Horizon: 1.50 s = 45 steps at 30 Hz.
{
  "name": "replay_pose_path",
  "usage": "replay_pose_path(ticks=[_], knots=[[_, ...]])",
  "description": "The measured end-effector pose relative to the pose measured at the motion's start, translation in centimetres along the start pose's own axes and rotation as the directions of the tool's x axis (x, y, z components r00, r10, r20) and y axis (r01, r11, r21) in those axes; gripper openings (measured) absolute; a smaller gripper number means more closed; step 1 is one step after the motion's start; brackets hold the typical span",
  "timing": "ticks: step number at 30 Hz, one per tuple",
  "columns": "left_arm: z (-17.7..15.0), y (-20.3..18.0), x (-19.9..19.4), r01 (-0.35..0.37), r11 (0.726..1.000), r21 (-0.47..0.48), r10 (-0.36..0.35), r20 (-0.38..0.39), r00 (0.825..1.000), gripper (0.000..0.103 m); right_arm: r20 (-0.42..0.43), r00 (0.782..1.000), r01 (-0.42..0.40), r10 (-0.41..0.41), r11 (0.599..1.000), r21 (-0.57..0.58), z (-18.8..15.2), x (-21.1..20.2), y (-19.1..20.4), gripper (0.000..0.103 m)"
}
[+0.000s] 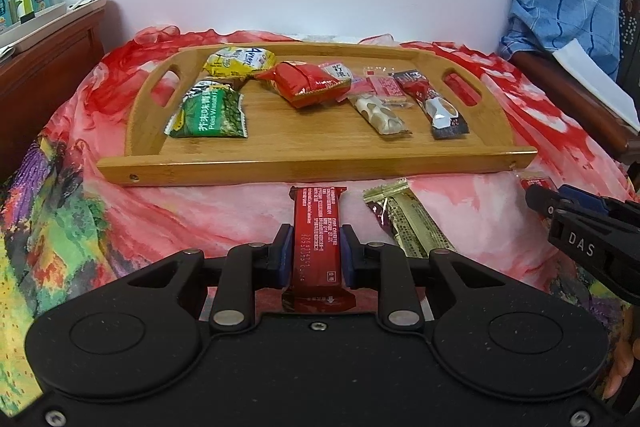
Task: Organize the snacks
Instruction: 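Carry the red bar pack and red-white cracker pack over the tray with both tools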
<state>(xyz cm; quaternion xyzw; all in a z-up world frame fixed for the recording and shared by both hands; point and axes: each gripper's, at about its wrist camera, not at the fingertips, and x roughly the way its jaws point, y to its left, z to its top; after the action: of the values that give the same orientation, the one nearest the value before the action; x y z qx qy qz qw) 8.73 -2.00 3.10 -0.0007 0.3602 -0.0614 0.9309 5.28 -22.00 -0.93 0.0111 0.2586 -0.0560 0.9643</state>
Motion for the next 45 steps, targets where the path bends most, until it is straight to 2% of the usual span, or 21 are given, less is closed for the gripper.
replay_pose_path(ticks=[14,18,26,34,45], knots=[[1.6,1.3,-1.9,-0.010,1.000,-0.007,0.010,0.053,0.999,0.023,0.016,0.999,-0.052,0.052,0.998,0.037,1.3,-1.4,0.2,0.037],[2.6,1.8,-2.2,-0.012,1.000,-0.010,0.012,0.068,0.998,0.023,0.018,0.997,-0.080,0.079,0.994,0.072,2.3,-1.5,0.3,0.037],[5.0,2.7,-2.0,-0.015,1.000,-0.019,0.016,0.096,0.995,0.023,0.051,0.991,-0.125,0.121,0.990,0.064,4.8,-1.1,1.6,0.037],[7.2,3.1,-0.9,-0.005,1.000,-0.027,0.007,0.103,0.995,0.023,0.046,0.987,-0.153,0.151,0.988,0.035,6.9,1.0,3.4,0.037],[8.7,3.5,1.8,-0.005,0.999,-0.045,0.008,0.068,0.998,0.023,0.007,0.986,-0.168,0.168,0.985,0.036,8.7,4.5,4.7,0.037]])
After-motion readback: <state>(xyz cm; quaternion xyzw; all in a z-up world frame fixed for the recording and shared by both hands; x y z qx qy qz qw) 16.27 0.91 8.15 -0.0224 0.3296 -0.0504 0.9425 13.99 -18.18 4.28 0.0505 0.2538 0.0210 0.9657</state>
